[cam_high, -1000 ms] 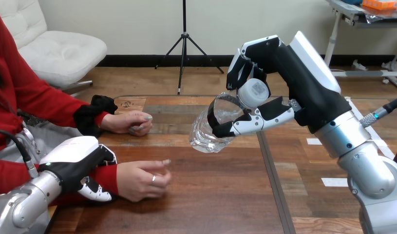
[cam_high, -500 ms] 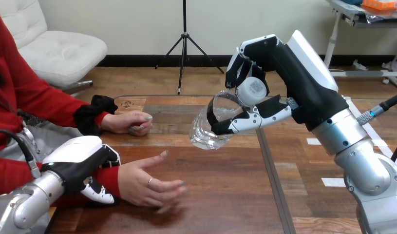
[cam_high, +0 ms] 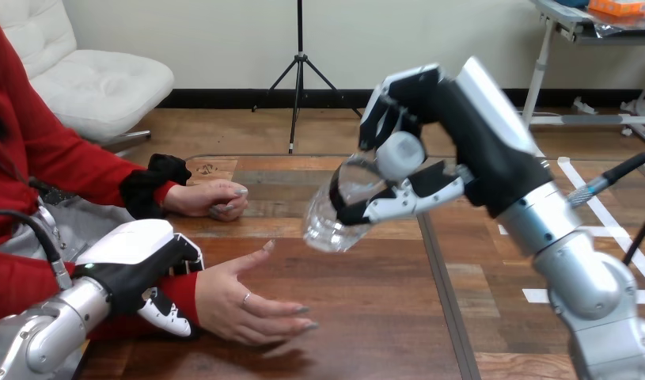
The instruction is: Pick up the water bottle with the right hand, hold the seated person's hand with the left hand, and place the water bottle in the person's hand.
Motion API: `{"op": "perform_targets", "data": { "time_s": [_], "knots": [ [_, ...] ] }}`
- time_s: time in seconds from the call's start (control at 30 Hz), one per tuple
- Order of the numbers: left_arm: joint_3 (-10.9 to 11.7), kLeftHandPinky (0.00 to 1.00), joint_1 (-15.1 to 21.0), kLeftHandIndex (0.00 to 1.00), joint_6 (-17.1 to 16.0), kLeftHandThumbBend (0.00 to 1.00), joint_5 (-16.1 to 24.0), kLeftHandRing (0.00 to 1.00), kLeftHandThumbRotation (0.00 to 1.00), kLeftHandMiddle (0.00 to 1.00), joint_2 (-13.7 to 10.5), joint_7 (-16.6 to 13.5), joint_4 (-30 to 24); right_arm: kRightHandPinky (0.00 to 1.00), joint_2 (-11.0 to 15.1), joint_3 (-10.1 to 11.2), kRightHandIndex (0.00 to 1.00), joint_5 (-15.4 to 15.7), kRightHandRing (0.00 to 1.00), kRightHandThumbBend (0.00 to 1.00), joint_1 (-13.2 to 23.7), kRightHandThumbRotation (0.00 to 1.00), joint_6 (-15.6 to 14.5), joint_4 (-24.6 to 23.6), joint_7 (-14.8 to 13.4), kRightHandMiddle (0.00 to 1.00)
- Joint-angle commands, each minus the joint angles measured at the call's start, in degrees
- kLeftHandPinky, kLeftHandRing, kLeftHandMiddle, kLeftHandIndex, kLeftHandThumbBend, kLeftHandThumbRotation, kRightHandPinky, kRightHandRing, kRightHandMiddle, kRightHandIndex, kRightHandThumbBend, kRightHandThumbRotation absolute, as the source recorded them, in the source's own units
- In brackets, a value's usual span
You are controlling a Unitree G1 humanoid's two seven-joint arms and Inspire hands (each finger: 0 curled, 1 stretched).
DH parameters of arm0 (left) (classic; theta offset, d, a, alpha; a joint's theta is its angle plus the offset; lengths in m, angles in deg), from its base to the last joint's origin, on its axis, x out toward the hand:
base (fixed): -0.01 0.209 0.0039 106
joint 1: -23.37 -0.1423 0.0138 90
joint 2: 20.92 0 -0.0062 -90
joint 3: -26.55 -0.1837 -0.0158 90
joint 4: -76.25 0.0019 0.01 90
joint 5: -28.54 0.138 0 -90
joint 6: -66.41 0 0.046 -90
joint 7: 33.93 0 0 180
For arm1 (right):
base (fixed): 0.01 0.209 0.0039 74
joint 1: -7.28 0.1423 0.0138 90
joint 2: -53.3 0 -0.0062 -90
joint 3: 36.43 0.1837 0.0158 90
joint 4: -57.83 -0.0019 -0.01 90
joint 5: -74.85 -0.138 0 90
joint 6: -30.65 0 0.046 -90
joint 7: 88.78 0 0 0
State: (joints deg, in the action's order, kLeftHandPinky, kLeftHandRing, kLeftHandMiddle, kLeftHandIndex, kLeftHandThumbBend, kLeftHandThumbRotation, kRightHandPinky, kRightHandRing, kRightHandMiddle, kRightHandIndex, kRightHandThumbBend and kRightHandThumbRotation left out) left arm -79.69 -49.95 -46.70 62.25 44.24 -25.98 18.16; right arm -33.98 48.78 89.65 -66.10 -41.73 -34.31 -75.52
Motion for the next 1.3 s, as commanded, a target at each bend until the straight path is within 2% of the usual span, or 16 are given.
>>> {"op": "perform_targets", "data": {
  "time_s": [0.0,0.33,0.43,0.57,1.0,1.17,1.27],
  "knots": [
    [2.8,0.30,4.0,0.43,-0.5,0.85,-2.8,0.36,0.00,0.43,1.0,-0.2,-5.9,0.11,-1.1,-0.1,0.28,-0.2,0.16,0.96,5.5,0.06,1.9,1.1,-1.6,0.22],
    [3.1,0.29,5.1,0.43,0.1,0.86,-3.6,0.35,0.00,0.42,1.2,1.6,-8.1,0.11,-1.7,-1.3,0.27,1.2,0.16,0.96,5.7,0.08,3.0,3.6,-2.3,0.22],
    [3.3,0.29,5.2,0.42,0.9,0.87,-4.0,0.35,0.00,0.42,1.5,2.5,-9.3,0.12,-1.9,-1.6,0.27,1.3,0.16,0.96,5.8,0.08,4.3,4.8,-2.7,0.22],
    [3.4,0.30,5.9,0.42,0.1,0.88,-4.2,0.36,0.00,0.42,1.8,2.8,-9.4,0.12,-2.2,-2.2,0.27,1.8,0.16,0.96,5.8,0.09,5.1,5.8,-3.0,0.22],
    [2.8,0.27,7.4,0.40,0.5,0.87,-3.2,0.33,0.00,0.40,2.8,3.7,-9.4,0.11,-2.8,-3.1,0.27,2.2,0.15,0.95,5.7,0.09,5.0,5.6,-3.3,0.21],
    [2.7,0.25,7.9,0.39,-1.7,0.87,-3.0,0.32,0.00,0.38,3.3,2.2,-8.3,0.11,-3.1,-3.2,0.26,2.0,0.15,0.95,5.6,0.09,4.4,5.0,-3.1,0.21],
    [2.7,0.24,8.1,0.38,-1.5,0.87,-3.3,0.30,0.00,0.37,3.6,2.6,-8.3,0.11,-3.2,-3.2,0.26,2.2,0.15,0.95,5.6,0.09,4.4,4.9,-3.1,0.21]
  ]
}}
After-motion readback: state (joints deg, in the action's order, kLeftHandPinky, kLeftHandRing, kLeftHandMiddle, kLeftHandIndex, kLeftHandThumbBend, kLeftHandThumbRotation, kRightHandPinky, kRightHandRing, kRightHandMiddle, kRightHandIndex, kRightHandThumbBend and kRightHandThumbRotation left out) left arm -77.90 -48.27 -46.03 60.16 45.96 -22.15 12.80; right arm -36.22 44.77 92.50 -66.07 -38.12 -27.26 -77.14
